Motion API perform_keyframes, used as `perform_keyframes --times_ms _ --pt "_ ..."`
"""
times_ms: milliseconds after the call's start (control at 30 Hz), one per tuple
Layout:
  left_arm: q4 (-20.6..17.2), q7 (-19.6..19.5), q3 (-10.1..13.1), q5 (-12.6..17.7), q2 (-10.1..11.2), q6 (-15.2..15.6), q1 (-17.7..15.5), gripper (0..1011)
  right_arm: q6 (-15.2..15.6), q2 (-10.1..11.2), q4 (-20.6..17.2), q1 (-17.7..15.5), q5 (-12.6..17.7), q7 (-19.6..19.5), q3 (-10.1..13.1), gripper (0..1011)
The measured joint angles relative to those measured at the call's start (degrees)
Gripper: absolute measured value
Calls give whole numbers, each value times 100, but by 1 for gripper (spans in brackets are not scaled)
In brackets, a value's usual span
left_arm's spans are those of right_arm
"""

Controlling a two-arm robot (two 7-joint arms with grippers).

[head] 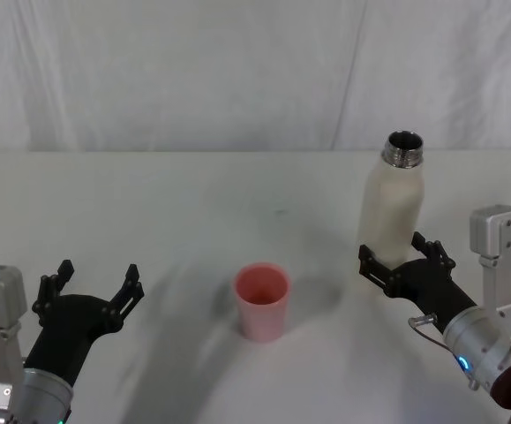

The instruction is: Grasp the thermos with one hand and pour water into the cup lid.

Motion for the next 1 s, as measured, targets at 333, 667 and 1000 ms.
perform_keyframes --times_ms 333,667,1000 --pt "0 0 0 0 0 0 0 1001 45 46 -111 -150 40 6 12 1001" --pt "0 0 0 0 0 0 0 1001 98 143 -395 -394 65 -32 79 1001" --pt "0 0 0 0 0 0 0 1001 90 197 -746 -707 109 -108 188 1001"
